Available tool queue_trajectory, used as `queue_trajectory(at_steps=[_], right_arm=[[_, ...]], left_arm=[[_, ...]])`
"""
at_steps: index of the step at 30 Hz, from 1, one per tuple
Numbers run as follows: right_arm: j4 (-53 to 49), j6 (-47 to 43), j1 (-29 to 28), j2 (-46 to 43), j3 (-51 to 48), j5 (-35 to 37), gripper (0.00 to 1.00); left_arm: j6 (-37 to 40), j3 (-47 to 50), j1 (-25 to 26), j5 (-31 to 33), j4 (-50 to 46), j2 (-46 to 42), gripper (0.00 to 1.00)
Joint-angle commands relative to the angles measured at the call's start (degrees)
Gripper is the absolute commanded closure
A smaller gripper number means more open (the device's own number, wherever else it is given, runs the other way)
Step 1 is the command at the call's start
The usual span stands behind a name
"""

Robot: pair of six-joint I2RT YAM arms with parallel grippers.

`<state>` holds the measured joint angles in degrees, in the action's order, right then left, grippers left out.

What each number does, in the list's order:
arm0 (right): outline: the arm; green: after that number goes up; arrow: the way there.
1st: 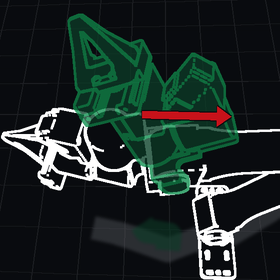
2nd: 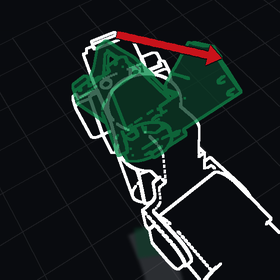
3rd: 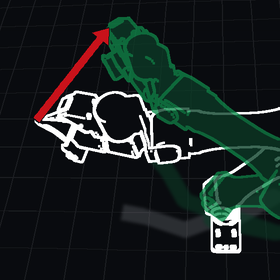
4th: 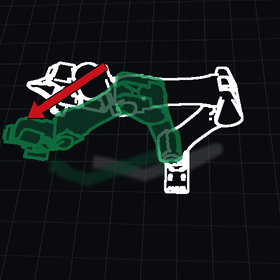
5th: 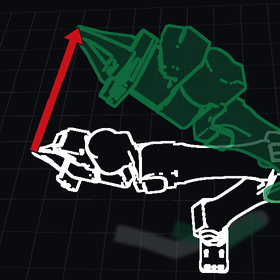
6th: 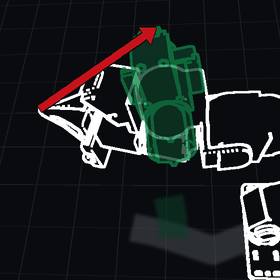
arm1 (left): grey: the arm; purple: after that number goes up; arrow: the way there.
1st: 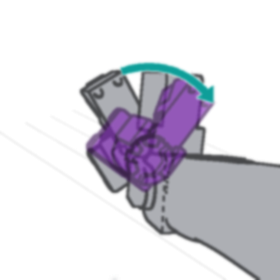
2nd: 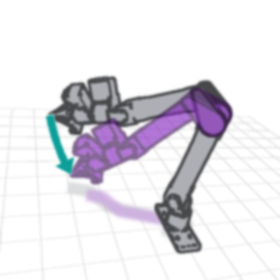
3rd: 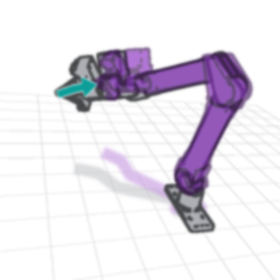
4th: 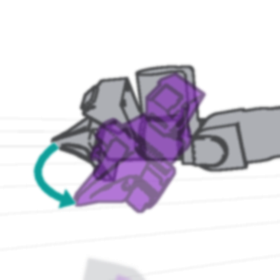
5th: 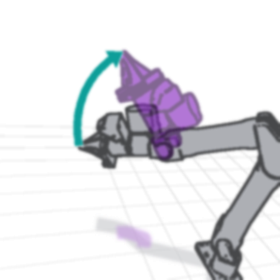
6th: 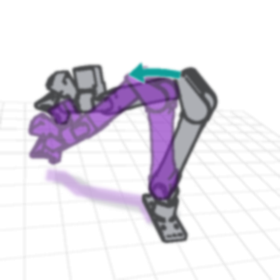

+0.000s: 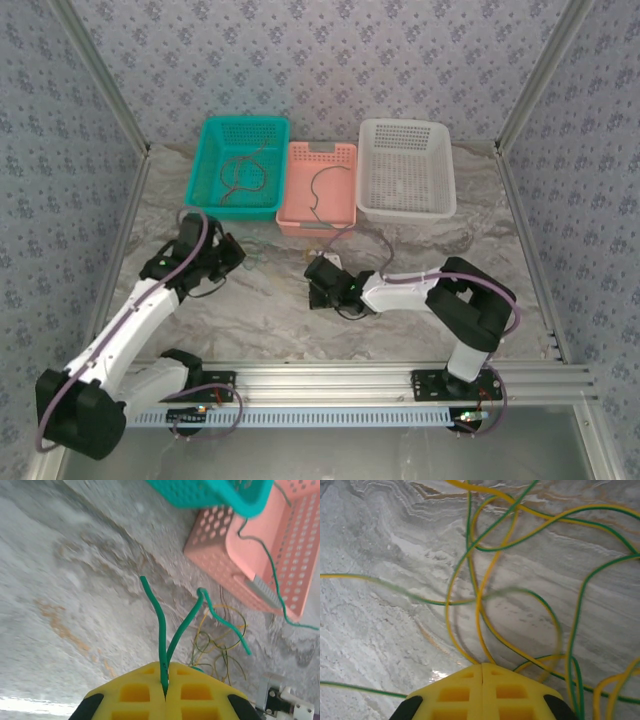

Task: Untangle the cables

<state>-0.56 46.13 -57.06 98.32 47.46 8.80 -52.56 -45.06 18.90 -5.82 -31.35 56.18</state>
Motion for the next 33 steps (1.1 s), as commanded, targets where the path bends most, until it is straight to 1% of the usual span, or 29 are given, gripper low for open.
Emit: queue_trajectory(at_steps=[1, 4, 9, 12, 13, 14, 16, 20, 23, 24, 28, 30, 31, 33], right_arm=[[-5.9, 0.3, 3.3, 0.2, -5.7, 4.4, 1.00], [-5.7, -0.8, 6.1, -1.6, -8.1, 4.3, 1.00], [-5.9, -2.8, 10.0, -4.0, -10.7, 3.8, 1.00], [-5.2, -3.7, 11.5, -5.7, -12.0, 2.9, 1.00], [-5.4, -3.9, 11.4, -6.4, -12.2, 3.3, 1.00], [-6.1, -4.0, 11.3, -7.3, -12.1, 4.0, 1.00], [-7.3, -4.5, 11.6, -8.3, -12.1, 4.8, 1.00], [-7.9, -5.9, 14.1, -9.3, -12.7, 4.0, 1.00], [-8.1, -7.4, 16.5, -9.5, -13.5, 3.5, 1.00], [-8.0, -7.9, 17.6, -9.6, -13.8, 3.3, 1.00], [-7.2, -9.6, 22.6, -10.1, -15.9, 2.3, 1.00], [-6.7, -11.8, 25.2, -11.0, -17.0, 1.2, 1.00], [-5.3, -12.0, 26.3, -11.3, -17.6, -0.3, 1.00], [-6.1, -11.9, 26.6, -11.0, -17.2, 0.1, 1.00]], left_arm=[[6.0, -4.7, -4.9, -1.5, -8.9, -3.0, 1.00], [9.0, -7.6, -8.4, -3.0, -12.2, -3.9, 1.00], [11.5, -9.3, -11.7, -4.0, -14.7, -4.3, 1.00], [11.5, -8.0, -12.2, -7.1, -13.1, -4.8, 1.00], [11.3, -7.3, -12.2, -8.9, -11.8, -4.7, 1.00], [11.4, -6.9, -12.2, -9.3, -11.6, -4.5, 1.00], [11.9, -7.1, -12.3, -7.3, -12.9, -4.7, 1.00], [13.0, -9.7, -13.3, -2.3, -16.0, -6.4, 1.00], [14.3, -13.7, -14.2, 5.4, -18.8, -7.1, 1.00], [15.0, -14.8, -14.9, 6.5, -19.0, -6.9, 1.00], [17.0, -22.2, -19.3, 8.0, -21.3, -2.6, 1.00], [17.6, -25.7, -21.0, 8.6, -22.2, -0.6, 1.00], [17.7, -27.6, -21.5, 10.0, -22.8, 0.2, 1.00], [18.2, -30.9, -22.4, 14.1, -24.0, 1.4, 1.00]])
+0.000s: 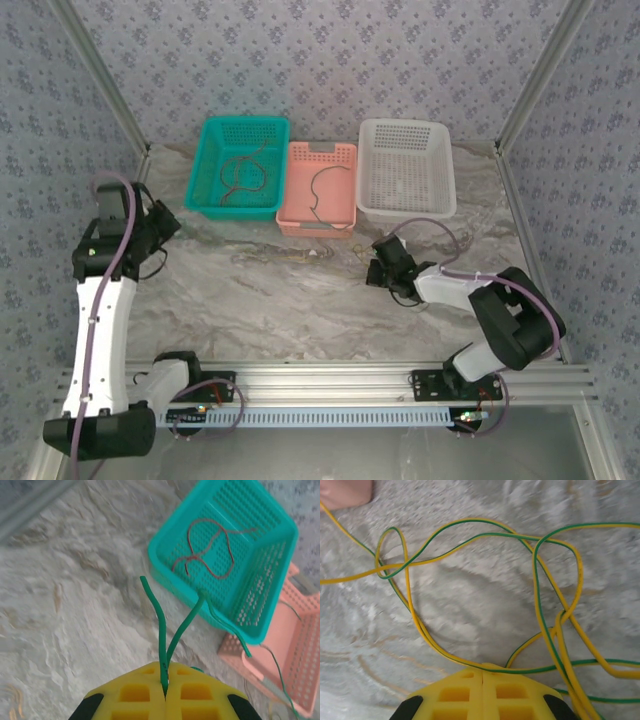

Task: Untangle the cables

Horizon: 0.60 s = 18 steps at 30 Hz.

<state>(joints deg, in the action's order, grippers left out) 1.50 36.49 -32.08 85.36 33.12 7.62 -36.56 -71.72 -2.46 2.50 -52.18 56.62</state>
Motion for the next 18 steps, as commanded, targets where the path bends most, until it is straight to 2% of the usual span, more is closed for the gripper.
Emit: queue_trajectory(at_steps=[1, 4, 9, 10, 12, 16, 18], right_arm=[[-8.4, -2.0, 1.7, 2.3, -2.6, 1.3, 1.00], [-8.9, -1.8, 1.7, 3.3, -1.9, 1.2, 1.00], [-8.9, -1.9, 1.7, 3.1, -1.4, 1.0, 1.00], [-8.6, -1.9, 1.5, 2.9, -1.2, 0.7, 1.00], [-9.1, -2.4, 0.4, 2.0, -0.5, 1.1, 1.00], [-13.4, -2.8, -4.4, -2.7, 2.8, 4.7, 1.00], [-15.7, -2.4, -5.5, -5.7, 4.6, 5.5, 0.98]], left_arm=[[2.3, -6.1, -1.5, 8.4, -4.0, 1.6, 1.00], [2.6, -9.7, -2.5, 13.7, -4.8, 2.2, 1.00], [2.7, -11.7, -2.7, 16.5, -4.3, 1.9, 1.00], [3.3, -11.3, -2.7, 14.8, -3.3, 1.7, 1.00], [4.6, -9.3, -2.7, 7.2, 0.3, 1.1, 1.00], [4.7, -2.1, -1.7, -15.8, 10.8, -0.3, 1.00], [4.4, 0.9, 1.4, -19.2, 14.4, -1.3, 1.00]])
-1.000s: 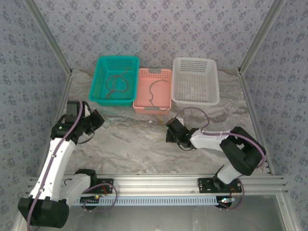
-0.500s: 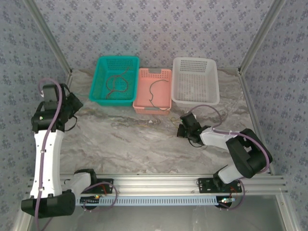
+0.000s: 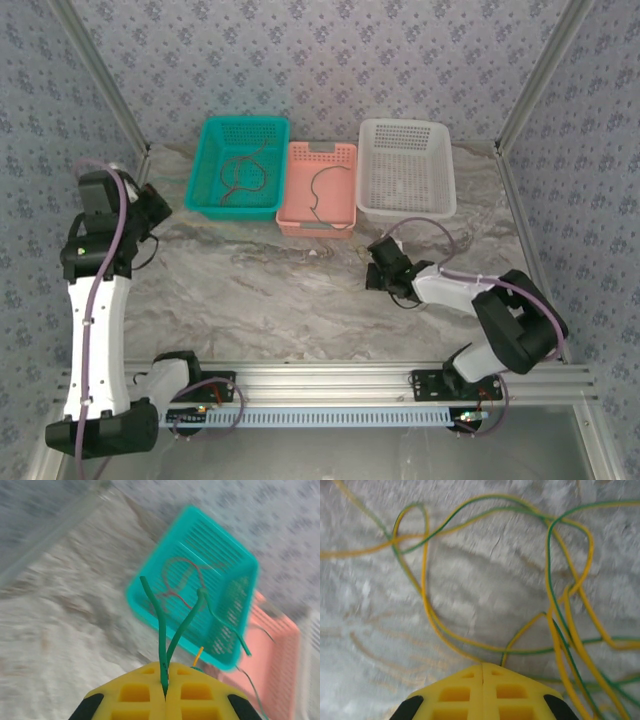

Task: Untangle the cables

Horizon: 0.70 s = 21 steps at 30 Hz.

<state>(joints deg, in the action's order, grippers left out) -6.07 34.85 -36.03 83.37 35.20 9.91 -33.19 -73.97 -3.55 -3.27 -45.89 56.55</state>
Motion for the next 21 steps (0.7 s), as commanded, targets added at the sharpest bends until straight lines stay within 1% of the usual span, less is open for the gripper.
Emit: queue_trajectory(at_steps=[1, 2, 4, 6, 9, 11, 13, 16, 18, 19, 21], right_arm=[[-9.4, -0.5, -1.8, -5.2, 3.3, 3.3, 0.96], [-10.2, -0.6, -2.2, -6.5, 4.1, 3.3, 0.95], [-12.7, -0.6, -2.6, -7.9, 5.7, 3.7, 0.95], [-15.1, -0.6, -2.6, -8.4, 7.4, 4.2, 0.95], [-15.8, -0.2, -3.6, -11.2, 7.8, 4.3, 0.84], [-15.5, 0.1, -6.3, -14.7, 8.1, 5.7, 0.76], [-13.4, -0.6, -9.4, -18.1, 8.3, 6.0, 0.68], [-5.1, -5.2, -14.7, -20.6, 8.6, 1.3, 0.54], [1.0, -9.5, -18.6, -19.8, 9.8, -2.3, 0.46], [3.8, -11.2, -19.9, -18.0, 11.0, -4.4, 0.43], [6.6, -14.2, -22.0, -13.2, 15.0, -5.5, 0.41]], left_arm=[[1.2, 4.2, 4.6, -14.2, 9.7, -1.8, 1.00], [1.2, 5.1, 6.5, -13.0, 10.2, -2.4, 1.00], [1.2, 5.8, 8.1, -8.3, 9.7, -3.2, 1.00], [0.8, 6.4, 8.2, -8.0, 10.1, -3.3, 1.00], [-0.8, 6.7, 9.4, -9.9, 11.5, -2.9, 1.00], [-1.6, 7.3, 11.8, -9.8, 12.8, -2.9, 1.00], [-2.2, 7.6, 14.2, -9.3, 13.6, -2.7, 1.00], [-3.0, 7.6, 17.5, -8.4, 14.3, -2.0, 1.00], [-3.4, 7.6, 19.4, -7.4, 14.7, -1.5, 1.00], [-3.7, 7.5, 20.3, -7.1, 15.0, -1.2, 1.00], [-4.3, 7.4, 21.8, -6.5, 15.5, -0.7, 1.00]])
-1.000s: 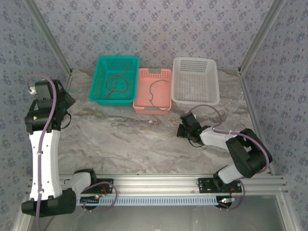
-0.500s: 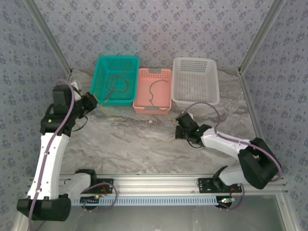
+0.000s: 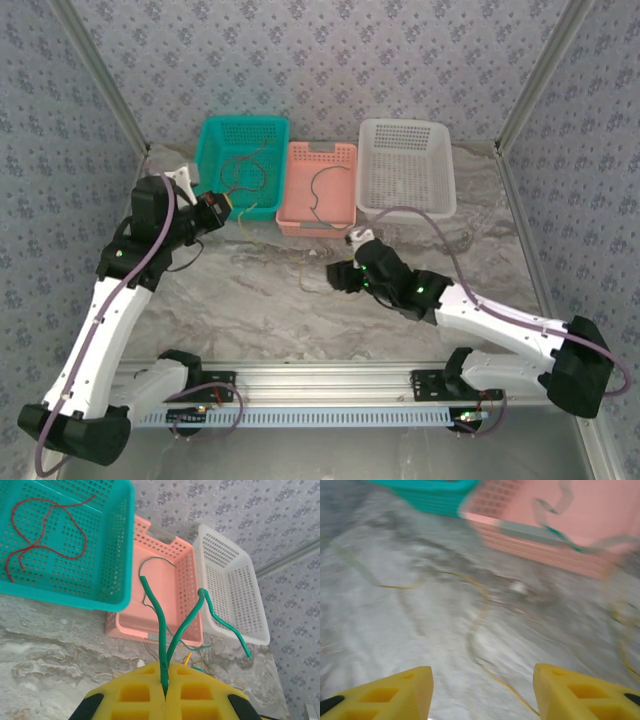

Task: Untangle the cables

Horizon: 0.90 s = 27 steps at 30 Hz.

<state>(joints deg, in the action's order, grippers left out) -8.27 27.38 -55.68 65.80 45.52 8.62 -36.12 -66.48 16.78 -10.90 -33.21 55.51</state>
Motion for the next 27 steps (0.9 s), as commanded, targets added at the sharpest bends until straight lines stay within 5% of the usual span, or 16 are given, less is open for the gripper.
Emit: queue_trajectory(at_steps=[1, 12, 14, 19, 27], right_arm=[[9.6, -8.1, -3.2, 6.7, 6.7, -4.1, 0.40], [14.4, -11.6, -4.3, 28.0, 25.0, -7.5, 0.43], [15.1, -10.4, -4.2, 29.6, 25.4, -7.4, 0.53], [16.5, -8.1, -3.9, 30.7, 23.5, -6.6, 0.99], [18.7, -6.2, -3.5, 23.6, 7.7, -3.2, 1.00]], left_arm=[[-1.6, -0.1, 2.1, 1.3, 2.9, 0.7, 1.00], [-2.9, -0.6, 6.5, 3.2, 3.5, 2.4, 1.00], [-2.8, -0.7, 6.5, 3.3, 3.5, 2.8, 1.00], [-1.8, -1.6, 6.6, 5.3, 2.9, 3.5, 1.00], [3.0, -15.0, -0.6, 7.8, -3.3, 10.1, 1.00]])
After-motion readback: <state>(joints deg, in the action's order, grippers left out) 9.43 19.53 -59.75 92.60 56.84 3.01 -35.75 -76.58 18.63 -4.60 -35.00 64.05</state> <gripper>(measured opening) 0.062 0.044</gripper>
